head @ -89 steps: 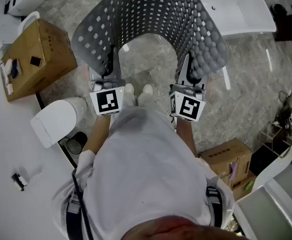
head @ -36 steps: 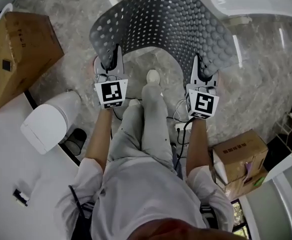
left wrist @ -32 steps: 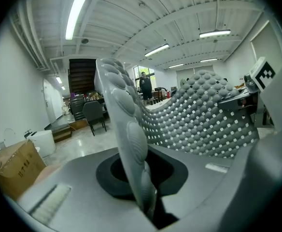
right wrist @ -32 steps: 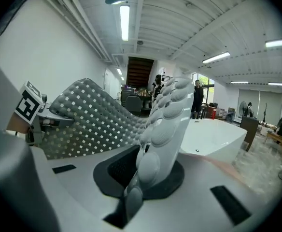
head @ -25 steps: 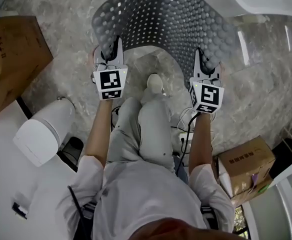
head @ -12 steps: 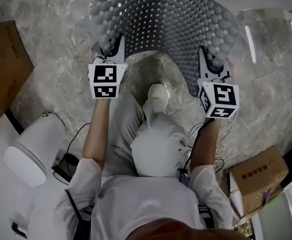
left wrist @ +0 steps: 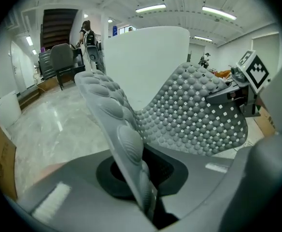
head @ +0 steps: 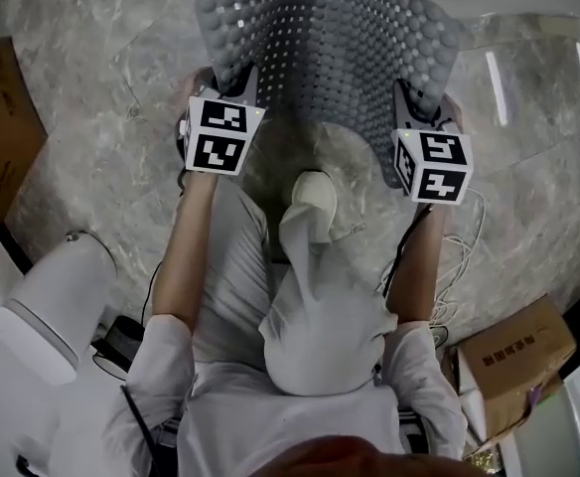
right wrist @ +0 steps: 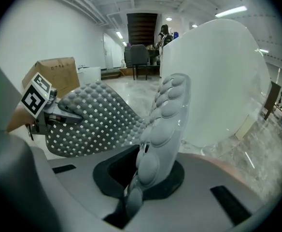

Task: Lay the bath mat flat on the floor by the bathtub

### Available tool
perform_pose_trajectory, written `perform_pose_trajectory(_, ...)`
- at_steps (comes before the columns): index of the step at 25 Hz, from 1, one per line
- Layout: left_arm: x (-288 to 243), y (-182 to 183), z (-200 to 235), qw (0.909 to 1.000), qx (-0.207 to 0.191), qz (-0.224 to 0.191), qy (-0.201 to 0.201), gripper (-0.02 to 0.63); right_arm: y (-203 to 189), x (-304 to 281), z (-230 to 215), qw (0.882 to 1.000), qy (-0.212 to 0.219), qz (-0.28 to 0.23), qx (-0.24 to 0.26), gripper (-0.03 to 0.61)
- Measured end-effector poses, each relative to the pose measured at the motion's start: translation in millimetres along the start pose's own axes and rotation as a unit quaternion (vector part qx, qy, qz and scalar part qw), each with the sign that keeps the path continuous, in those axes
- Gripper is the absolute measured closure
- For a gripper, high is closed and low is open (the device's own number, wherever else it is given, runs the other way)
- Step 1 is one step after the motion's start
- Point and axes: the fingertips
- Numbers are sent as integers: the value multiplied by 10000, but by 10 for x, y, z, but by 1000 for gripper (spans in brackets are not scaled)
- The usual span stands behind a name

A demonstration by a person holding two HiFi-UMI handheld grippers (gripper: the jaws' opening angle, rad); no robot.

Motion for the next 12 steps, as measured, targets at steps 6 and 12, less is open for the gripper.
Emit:
perform_pose_trajectory(6,-385,-276,28,9991,-324,263,98,594,-356,-397,-322,9976,-246,520,396,554)
perform_pose_trajectory(12,-750,-567,104,9970,-614,429,198,594,-793,-796,-691,9904,-596,940,823,554)
Point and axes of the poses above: the fingertips, and each gripper's own axes: x backward along the fingers, z to its left, y out of its top, and after that the axes turned 11 degrees about y, right-handed
